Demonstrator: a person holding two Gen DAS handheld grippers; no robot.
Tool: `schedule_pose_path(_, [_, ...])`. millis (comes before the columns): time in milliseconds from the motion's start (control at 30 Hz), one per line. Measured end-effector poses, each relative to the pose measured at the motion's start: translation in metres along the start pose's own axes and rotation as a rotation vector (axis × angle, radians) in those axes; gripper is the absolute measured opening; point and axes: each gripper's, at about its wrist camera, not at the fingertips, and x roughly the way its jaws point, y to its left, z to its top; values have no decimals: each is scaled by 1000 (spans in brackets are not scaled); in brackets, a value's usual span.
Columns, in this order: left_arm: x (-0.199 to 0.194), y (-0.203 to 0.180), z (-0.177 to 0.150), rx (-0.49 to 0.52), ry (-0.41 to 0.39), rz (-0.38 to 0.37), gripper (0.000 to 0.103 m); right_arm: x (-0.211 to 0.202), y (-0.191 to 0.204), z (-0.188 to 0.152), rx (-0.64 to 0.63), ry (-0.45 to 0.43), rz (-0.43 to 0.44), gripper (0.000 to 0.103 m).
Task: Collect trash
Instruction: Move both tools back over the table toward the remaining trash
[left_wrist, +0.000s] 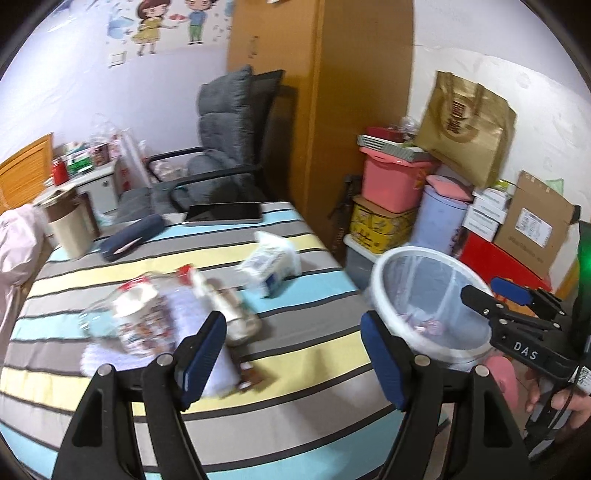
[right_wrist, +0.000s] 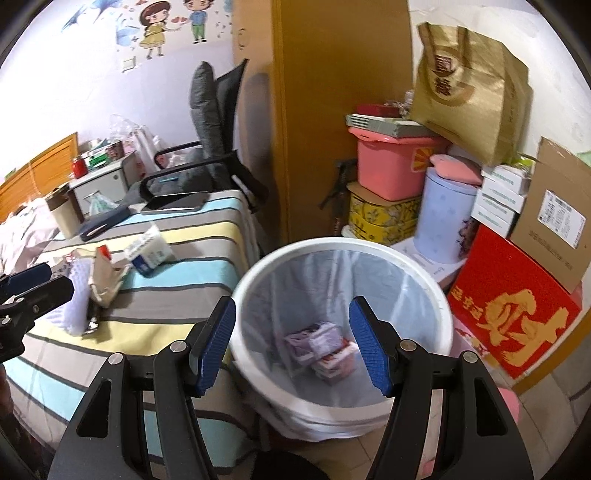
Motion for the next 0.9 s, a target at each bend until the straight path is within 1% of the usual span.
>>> schedule_pose_path(233, [-19, 48, -13, -68, -13, 81, 78, 3, 30, -1, -34, 7, 56, 66])
schedule_pose_path(567, [-36, 115, -32, -164, -7, 189, 78, 12, 85, -3, -107, 23, 169, 67])
schedule_pose_path(700, [-38, 132, -37, -181, -2, 212, 78, 16, 102, -4, -136, 38, 197, 67])
schedule_pose_path(900, [-35, 156, -40, -202, 12, 219, 78, 25, 128, -5, -176, 63, 251, 67])
